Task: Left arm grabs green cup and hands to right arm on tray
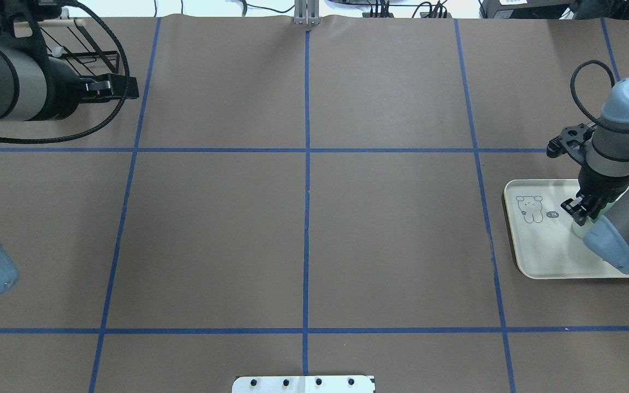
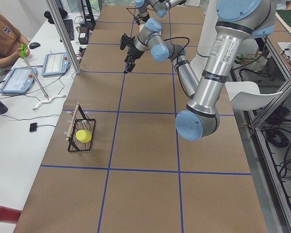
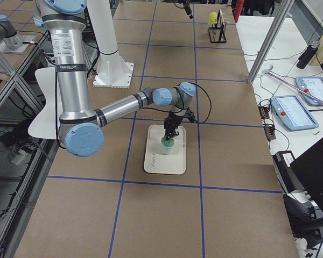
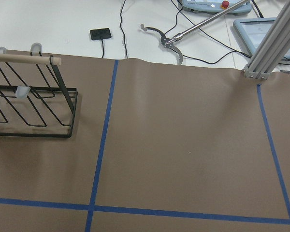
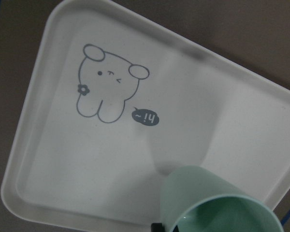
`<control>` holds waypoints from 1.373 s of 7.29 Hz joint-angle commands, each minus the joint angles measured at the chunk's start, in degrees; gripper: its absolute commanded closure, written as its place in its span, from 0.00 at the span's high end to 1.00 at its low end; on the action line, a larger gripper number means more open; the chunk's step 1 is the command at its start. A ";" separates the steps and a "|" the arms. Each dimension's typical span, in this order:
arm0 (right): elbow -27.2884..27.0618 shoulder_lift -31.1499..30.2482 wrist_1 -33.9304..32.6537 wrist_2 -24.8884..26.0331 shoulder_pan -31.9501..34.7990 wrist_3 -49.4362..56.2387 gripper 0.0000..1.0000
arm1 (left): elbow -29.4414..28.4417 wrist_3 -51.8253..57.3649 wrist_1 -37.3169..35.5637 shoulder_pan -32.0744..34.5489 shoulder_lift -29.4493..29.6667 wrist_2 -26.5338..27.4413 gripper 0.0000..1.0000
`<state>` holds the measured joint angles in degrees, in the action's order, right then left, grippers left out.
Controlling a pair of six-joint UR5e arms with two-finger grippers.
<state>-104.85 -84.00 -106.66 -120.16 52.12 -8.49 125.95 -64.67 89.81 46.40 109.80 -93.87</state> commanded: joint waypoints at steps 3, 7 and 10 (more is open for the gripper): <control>-9.54 -0.46 -5.11 -2.87 6.65 0.14 0.99 | 0.00 0.07 -0.08 0.00 0.06 -0.08 1.00; -12.32 0.06 -6.20 -10.95 25.77 0.06 0.99 | 0.00 12.33 -3.49 3.75 -2.12 -3.40 1.00; -4.93 -4.73 10.26 -16.87 32.78 1.29 0.99 | -3.58 39.15 -2.54 20.76 -11.77 -21.01 1.00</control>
<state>-111.93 -85.78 -104.65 -136.05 82.85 -7.26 124.53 -38.43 87.02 58.99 101.97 -106.23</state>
